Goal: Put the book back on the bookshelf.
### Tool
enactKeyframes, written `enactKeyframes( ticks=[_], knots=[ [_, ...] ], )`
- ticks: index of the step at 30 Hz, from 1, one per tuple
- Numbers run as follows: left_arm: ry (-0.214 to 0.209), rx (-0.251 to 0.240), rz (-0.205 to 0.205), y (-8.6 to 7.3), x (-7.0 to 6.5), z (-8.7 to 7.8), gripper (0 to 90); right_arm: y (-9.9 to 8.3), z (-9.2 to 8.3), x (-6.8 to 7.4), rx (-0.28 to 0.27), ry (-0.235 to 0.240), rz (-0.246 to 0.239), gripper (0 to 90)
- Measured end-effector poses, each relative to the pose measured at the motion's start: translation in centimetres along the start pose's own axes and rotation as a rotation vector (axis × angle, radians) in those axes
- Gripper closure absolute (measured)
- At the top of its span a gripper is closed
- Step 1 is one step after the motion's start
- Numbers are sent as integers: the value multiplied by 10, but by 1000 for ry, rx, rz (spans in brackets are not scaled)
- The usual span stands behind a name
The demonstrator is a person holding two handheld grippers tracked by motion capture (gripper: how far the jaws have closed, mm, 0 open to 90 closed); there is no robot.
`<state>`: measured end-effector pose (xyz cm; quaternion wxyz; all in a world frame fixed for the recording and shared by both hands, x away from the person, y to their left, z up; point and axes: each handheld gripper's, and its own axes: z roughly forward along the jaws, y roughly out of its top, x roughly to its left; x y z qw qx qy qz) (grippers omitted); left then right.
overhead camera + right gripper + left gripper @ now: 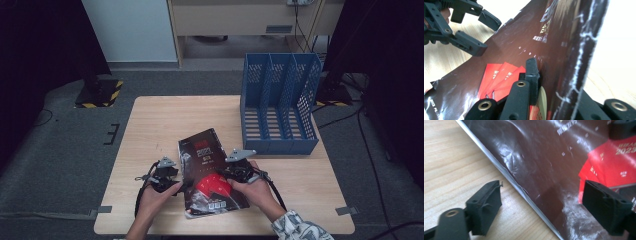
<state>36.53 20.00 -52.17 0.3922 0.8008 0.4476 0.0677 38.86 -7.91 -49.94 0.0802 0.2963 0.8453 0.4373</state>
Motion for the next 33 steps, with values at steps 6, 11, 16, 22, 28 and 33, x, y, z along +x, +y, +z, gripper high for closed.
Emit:
enactKeyframes(
  ticks=[6,11,16,22,28,33],
  knots=[
    [-27,20,9,0,-1,3,143,7,-8,2,-52,4,-32,845],
    [-48,31,25,-1,-4,6,154,12,-15,3,-85,3,-55,855],
    [-76,32,24,-1,-5,7,171,14,-18,4,-106,10,-59,861],
    [-122,34,26,0,-9,9,190,18,-22,6,-141,20,-68,867],
    [-130,34,11,2,-8,9,330,19,-25,6,-172,29,-76,868],
    [-128,-3,-40,4,1,0,578,19,-25,7,-181,34,-88,868]
  ],
)
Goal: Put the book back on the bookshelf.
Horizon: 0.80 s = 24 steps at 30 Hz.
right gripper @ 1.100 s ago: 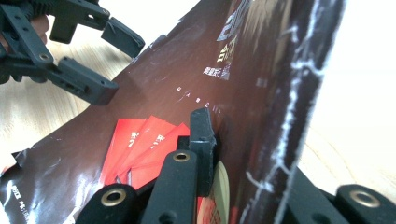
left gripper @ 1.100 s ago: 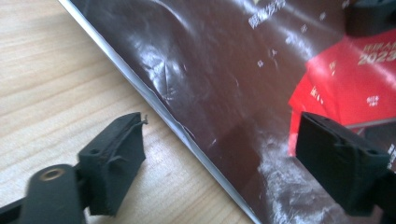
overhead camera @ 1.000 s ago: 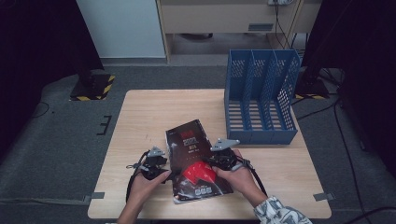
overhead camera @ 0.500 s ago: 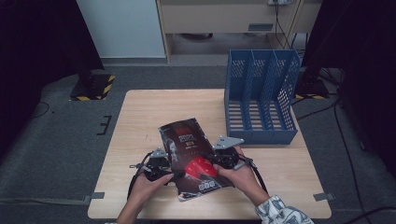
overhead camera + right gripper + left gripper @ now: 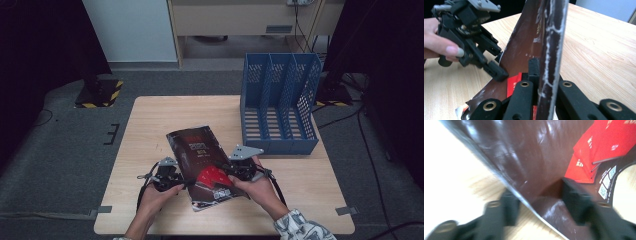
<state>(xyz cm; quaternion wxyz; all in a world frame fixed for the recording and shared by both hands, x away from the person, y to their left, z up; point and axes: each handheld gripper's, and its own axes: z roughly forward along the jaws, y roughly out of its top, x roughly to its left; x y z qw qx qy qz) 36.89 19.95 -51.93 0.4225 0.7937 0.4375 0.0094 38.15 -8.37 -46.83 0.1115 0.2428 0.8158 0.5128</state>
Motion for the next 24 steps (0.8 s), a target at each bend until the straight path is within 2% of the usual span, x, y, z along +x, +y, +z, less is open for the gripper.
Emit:
enactKeyframes(
  ticks=[2,6,9,13,18,24],
  knots=[
    [-8,-9,-2,1,0,-2,613,0,0,0,0,0,0,868],
    [-12,-6,25,3,-1,-5,782,-1,0,-2,0,-9,-1,865],
    [-14,-11,34,4,-2,-7,806,-1,0,-2,1,-12,-6,862],
    [0,-23,69,7,-5,-10,814,1,-2,-4,6,-18,-16,851],
    [31,-46,83,12,-9,-16,826,7,-4,-6,6,-19,-31,845],
    [45,-61,99,15,-9,-22,831,13,-3,-9,11,-21,-39,843]
  ],
)
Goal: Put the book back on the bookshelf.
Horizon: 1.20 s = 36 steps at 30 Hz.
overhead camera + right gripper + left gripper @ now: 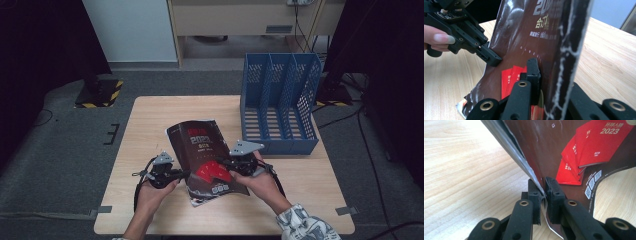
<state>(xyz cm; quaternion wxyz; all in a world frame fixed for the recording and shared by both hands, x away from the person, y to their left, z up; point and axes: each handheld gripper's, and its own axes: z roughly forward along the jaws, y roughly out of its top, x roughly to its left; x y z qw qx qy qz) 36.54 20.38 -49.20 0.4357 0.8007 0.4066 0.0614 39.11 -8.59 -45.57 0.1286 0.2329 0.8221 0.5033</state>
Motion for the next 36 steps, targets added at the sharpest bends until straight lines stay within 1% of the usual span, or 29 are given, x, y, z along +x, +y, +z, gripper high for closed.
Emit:
enactKeyframes(
  ticks=[3,4,5,6,7,8,12,13,14,15,18,19,20,22,23,25,26,29,31,33,36],
  knots=[
    [-3,2,9,1,1,-2,832,3,1,-1,9,9,-8,836],
    [-11,10,25,3,1,-5,832,5,1,-1,18,11,-17,832],
    [-11,10,25,3,1,-5,832,5,1,-1,18,11,-17,832],
    [-19,18,41,4,1,-7,832,6,0,-1,27,12,-28,833],
    [-19,18,41,4,1,-7,832,6,0,-1,27,12,-28,833],
    [-23,26,52,5,0,-9,832,7,-1,-1,30,13,-36,836],
    [-9,29,66,6,0,-10,832,8,0,-1,34,12,-40,835],
    [12,22,75,8,0,-12,833,10,1,-1,32,12,-39,835],
    [12,22,75,8,0,-12,834,10,1,-1,32,12,-39,835],
    [28,14,84,9,-1,-14,834,11,1,-2,30,13,-40,835],
    [62,-22,95,13,0,-21,848,16,2,-2,23,12,-41,835],
    [67,-37,92,13,0,-24,864,20,1,-2,22,13,-49,832],
    [68,-58,88,14,2,-28,871,22,0,-1,19,14,-54,827],
    [66,-58,93,14,2,-29,872,26,-1,-1,11,17,-59,803],
    [73,-54,102,14,1,-29,872,29,-2,-1,10,19,-65,799],
    [75,-58,101,15,0,-29,872,30,-2,-1,11,22,-69,789],
    [77,-57,105,15,0,-29,872,33,-4,-1,6,22,-69,757],
    [79,-59,109,15,-1,-29,872,35,-5,-2,7,23,-69,742],
    [79,-60,111,15,-1,-29,872,39,-7,-3,-7,30,-62,712],
    [79,-61,112,15,-1,-29,872,41,-8,-4,-12,30,-60,703],
    [78,-62,113,15,-1,-29,872,45,-10,-4,-15,28,-70,653]
  ],
)
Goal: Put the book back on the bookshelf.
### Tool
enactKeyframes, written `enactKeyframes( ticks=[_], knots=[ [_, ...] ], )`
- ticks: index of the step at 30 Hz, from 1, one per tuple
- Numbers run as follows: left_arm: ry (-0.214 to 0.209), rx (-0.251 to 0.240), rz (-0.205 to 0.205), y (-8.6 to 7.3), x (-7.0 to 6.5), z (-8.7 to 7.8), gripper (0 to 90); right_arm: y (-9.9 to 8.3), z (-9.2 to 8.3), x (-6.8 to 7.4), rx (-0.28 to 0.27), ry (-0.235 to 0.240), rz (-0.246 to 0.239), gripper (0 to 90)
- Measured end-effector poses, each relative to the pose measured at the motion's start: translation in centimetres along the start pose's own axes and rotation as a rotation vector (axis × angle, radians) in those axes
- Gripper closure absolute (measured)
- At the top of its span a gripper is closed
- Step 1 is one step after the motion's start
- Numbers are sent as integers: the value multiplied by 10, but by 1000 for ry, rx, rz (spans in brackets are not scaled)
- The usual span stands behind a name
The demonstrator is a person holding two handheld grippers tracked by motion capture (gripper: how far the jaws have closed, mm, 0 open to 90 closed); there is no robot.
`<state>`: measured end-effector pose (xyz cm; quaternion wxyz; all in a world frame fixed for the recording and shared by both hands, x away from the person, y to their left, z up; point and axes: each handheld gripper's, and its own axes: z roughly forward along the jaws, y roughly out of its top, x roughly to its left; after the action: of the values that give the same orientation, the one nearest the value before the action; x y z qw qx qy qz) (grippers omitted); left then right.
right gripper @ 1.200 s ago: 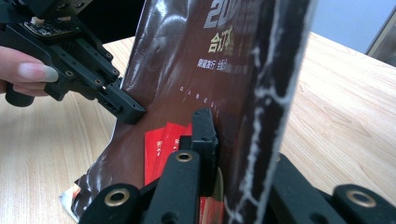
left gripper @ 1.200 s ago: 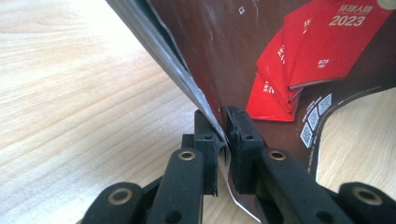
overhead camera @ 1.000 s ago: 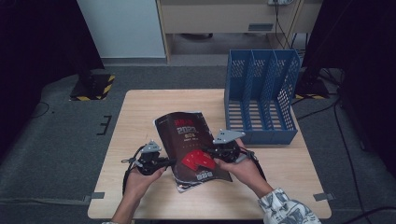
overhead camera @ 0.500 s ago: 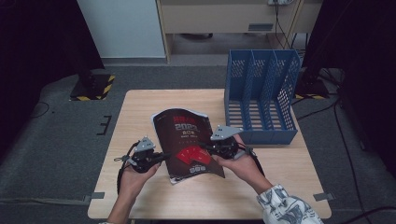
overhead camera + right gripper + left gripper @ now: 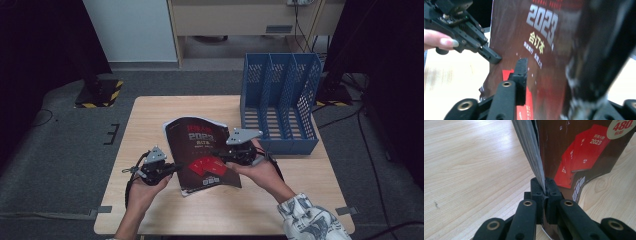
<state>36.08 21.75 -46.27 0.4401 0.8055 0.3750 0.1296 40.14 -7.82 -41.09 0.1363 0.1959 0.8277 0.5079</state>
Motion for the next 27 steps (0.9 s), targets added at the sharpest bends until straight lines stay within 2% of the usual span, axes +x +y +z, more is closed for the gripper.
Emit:
enactKeyframes(
  ticks=[2,7,17,27],
  knots=[
    [0,-1,1,0,0,0,872,7,-3,-1,-7,1,-2,620],
    [-4,-1,9,0,-1,-1,871,23,-8,-5,-18,15,-7,601],
    [-14,-8,10,0,-1,-1,871,43,-11,-8,-14,38,-27,547],
    [-17,-8,19,0,-2,0,871,56,-13,-10,-13,56,-40,594]
  ],
)
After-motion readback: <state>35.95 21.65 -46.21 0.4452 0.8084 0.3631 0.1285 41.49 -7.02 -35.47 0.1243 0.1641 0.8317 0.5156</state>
